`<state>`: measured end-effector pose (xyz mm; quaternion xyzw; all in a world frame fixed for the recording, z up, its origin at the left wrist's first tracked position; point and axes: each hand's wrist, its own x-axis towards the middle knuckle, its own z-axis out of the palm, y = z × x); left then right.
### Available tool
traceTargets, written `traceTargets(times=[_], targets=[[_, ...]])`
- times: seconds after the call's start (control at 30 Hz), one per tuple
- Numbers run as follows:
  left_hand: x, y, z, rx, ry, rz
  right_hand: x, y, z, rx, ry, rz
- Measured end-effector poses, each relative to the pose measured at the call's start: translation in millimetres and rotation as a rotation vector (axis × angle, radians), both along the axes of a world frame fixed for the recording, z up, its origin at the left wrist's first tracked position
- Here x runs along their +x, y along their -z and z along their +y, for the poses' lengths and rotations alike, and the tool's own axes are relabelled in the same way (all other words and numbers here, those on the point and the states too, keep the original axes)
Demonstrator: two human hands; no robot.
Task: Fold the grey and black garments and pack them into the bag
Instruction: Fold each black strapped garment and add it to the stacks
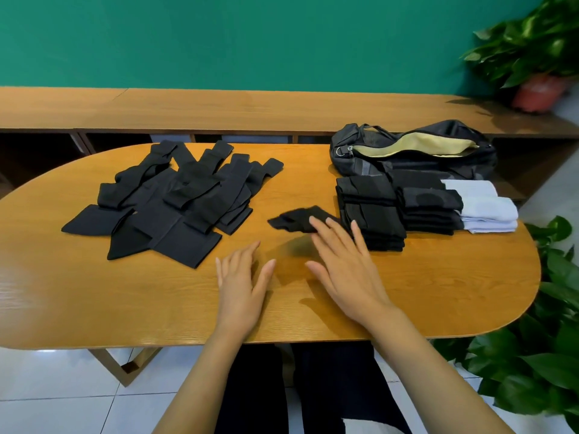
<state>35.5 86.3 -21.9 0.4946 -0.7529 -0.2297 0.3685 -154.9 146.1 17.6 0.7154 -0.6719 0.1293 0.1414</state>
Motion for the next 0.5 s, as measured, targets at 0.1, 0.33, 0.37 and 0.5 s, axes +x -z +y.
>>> traceTargets(times=[0.1,0.33,0.37,0.5], targets=[[-1,-1,0,0.022,0.002,0.01,-21,-19,-4,-0.096,0.183,-0.052],[-1,-2,0,0.027,0.006,0.005,-64,-9,6,-0.03,0.354,0.007],[-1,-2,0,0.026,0.006,0.006,-65,-6,7,-0.024,0.357,0.012],[0,-2,1,0.031,0.009,-0.001,-67,2,10,0.003,0.362,0.016]])
